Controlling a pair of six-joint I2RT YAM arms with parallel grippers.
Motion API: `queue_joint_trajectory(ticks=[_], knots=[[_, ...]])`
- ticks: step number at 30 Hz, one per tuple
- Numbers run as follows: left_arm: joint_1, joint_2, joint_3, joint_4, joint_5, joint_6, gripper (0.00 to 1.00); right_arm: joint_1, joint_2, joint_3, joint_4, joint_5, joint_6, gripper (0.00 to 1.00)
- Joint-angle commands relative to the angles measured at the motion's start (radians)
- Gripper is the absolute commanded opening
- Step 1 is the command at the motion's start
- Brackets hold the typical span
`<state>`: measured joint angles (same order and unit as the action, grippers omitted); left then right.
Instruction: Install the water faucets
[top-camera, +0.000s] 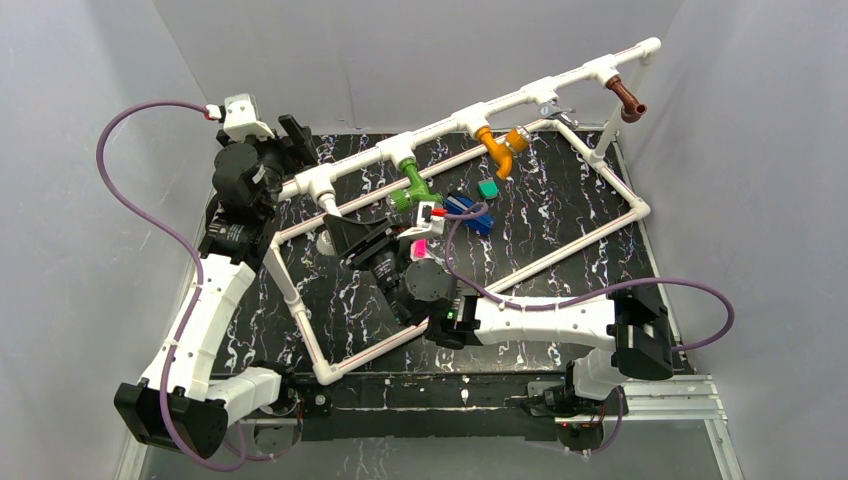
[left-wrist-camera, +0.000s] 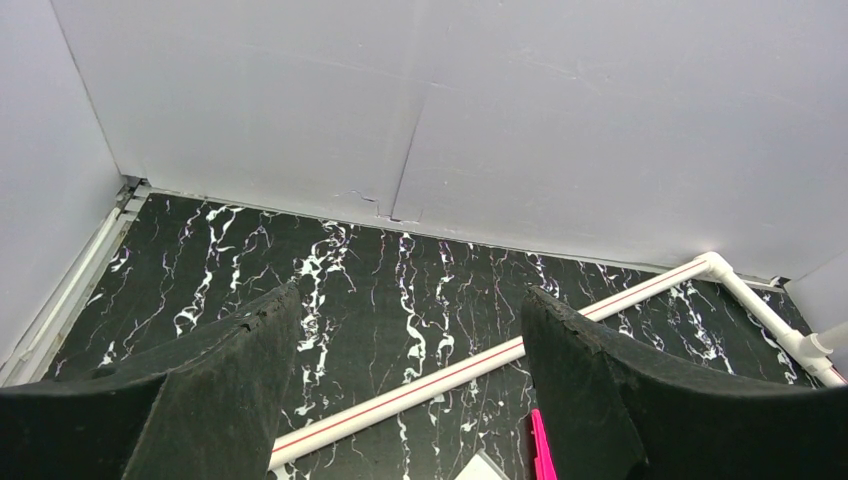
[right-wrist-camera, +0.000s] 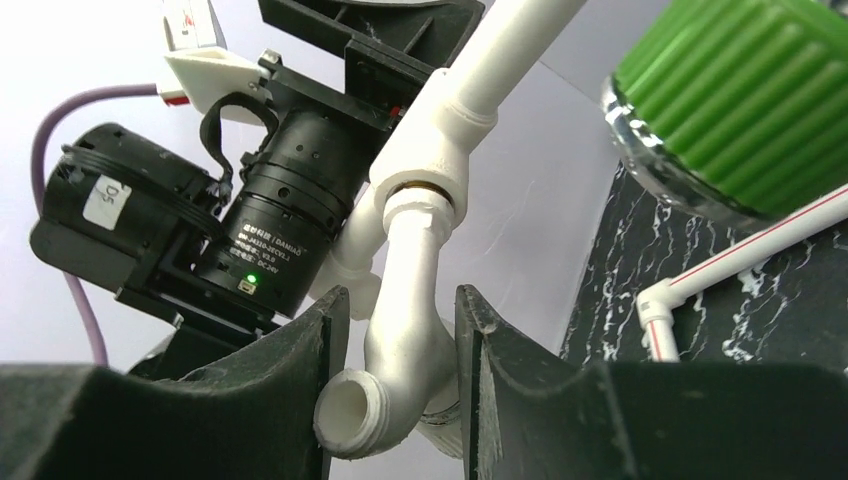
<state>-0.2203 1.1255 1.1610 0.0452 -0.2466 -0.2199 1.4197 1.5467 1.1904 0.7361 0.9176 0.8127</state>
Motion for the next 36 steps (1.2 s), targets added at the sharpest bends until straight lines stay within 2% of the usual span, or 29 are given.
queue_joint_trajectory(ticks=[1,7,14,17,28,31,36], knots=[[0.031,0.108,-0.139,-0.336,-0.014,0.004,0.78,-0.009,-0.042,0.026,0.014,0.110,0.309,0.01],[0.031,0.106,-0.139,-0.335,-0.014,0.004,0.78,-0.009,-0.037,0.023,0.094,0.092,0.118,0.01],[0.032,0.109,-0.138,-0.335,-0.011,0.004,0.78,-0.010,-0.007,0.070,0.106,0.022,-0.119,0.32],[0.032,0.109,-0.137,-0.337,-0.011,0.004,0.78,-0.009,0.004,0.080,0.099,0.027,-0.178,0.39],[0.032,0.109,-0.136,-0.335,-0.008,0.004,0.78,-0.007,0.037,0.139,0.037,0.036,-0.353,0.55],[0.032,0.108,-0.137,-0.335,-0.009,0.004,0.78,-0.007,0.049,0.154,0.002,0.028,-0.363,0.60],[0.032,0.106,-0.138,-0.335,-0.011,0.004,0.78,-0.007,0.059,0.169,-0.057,0.005,-0.352,0.62]])
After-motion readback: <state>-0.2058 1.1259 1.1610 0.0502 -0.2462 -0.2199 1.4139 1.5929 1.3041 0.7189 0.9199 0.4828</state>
